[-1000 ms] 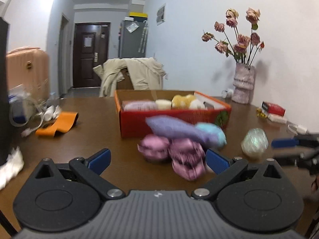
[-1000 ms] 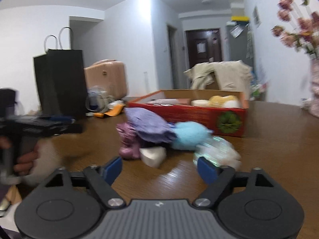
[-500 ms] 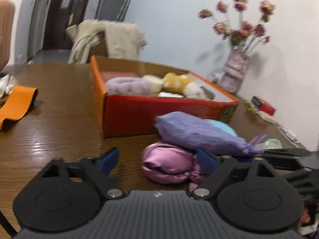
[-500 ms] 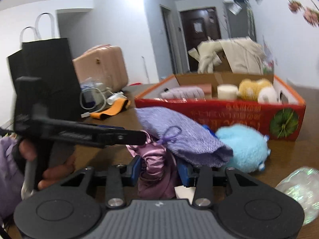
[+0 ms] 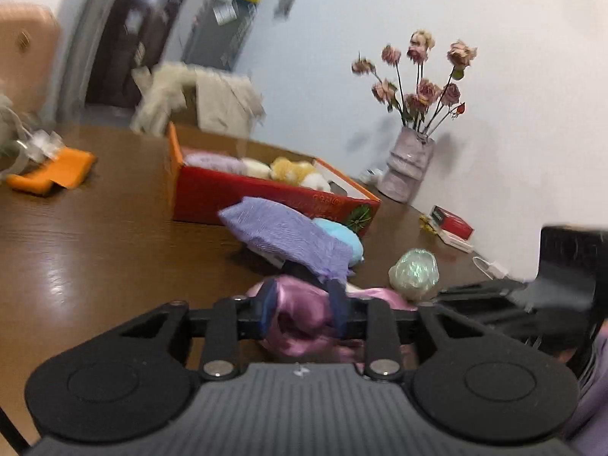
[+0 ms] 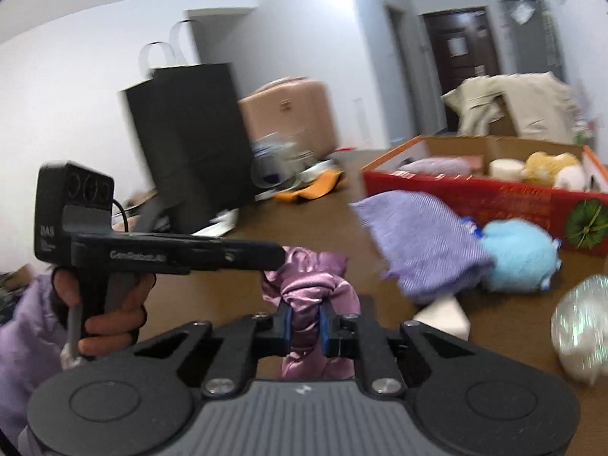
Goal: Organize soft objects
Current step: 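Grasp a pink satin scrunchie with each gripper, then carry the pink scrunchies into the box and open both grippers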
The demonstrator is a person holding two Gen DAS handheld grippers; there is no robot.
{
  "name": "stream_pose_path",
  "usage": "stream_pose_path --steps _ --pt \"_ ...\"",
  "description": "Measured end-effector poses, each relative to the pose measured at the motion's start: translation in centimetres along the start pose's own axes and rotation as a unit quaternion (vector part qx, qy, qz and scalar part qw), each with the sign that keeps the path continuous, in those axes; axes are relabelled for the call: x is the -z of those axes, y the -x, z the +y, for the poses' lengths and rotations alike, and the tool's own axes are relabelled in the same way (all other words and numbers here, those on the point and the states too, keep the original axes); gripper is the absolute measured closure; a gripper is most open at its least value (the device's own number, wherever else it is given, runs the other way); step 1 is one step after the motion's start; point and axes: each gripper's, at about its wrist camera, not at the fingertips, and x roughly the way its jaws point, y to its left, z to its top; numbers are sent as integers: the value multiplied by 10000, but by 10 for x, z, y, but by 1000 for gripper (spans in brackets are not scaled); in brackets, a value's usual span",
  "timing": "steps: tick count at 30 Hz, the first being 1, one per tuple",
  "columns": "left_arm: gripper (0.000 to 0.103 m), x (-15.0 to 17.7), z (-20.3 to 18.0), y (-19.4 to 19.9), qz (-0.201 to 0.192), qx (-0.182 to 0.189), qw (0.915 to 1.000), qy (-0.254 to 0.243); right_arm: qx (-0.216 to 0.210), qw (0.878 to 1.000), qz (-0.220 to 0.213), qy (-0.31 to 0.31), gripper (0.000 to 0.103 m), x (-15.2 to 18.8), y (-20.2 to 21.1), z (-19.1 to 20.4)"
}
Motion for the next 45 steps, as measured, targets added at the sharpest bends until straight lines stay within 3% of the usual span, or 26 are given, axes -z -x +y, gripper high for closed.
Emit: stream_pose_path --steps 1,2,5,9,12,16,23,28,32,36,39,41,43,45 --pt "42 10 -11 8 -49 -225 9995 -228 -148 9998 91 -10 90 3 7 -1" --pt "37 18 -18 14 -106 -310 9989 -348 -256 9994 225 -45 90 7 12 -4" --pt "35 30 -23 4 149 19 9996 -258 -291 9976 495 -381 89 20 14 -25" --pt "38 25 -29 -20 461 26 9983 -350 -513 9926 429 -1014 89 30 17 -57" --pt "70 25 -30 -38 792 140 9957 -451 -480 9923 345 -1085 89 34 20 -63" --pt "92 26 -30 -36 767 249 9957 -451 -257 9938 286 -1040 90 32 21 -64" --pt "96 -14 -40 -27 226 443 9977 -457 -160 9984 -155 -516 90 0 44 -56" --pt "96 -83 -38 -48 -128 388 9970 -659 105 9989 -443 118 90 -69 46 -66" --pt "96 -138 -16 -95 -133 66 9985 -521 407 9967 -281 649 90 -137 16 -90" --pt "96 -160 11 -139 20 -331 9990 -307 624 9946 164 809 90 -183 -44 -127" --pt "96 -159 35 -169 344 -755 9965 -91 648 9952 453 575 89 -198 -92 -151" --pt "94 -155 55 -184 621 -969 9930 247 655 9943 667 519 89 -196 -125 -163" --pt "93 -151 64 -190 752 -1060 9913 223 618 9933 904 364 85 -186 -153 -172" --pt "78 -150 66 -188 697 -1195 9903 123 635 9921 1060 197 79 -179 -169 -176"
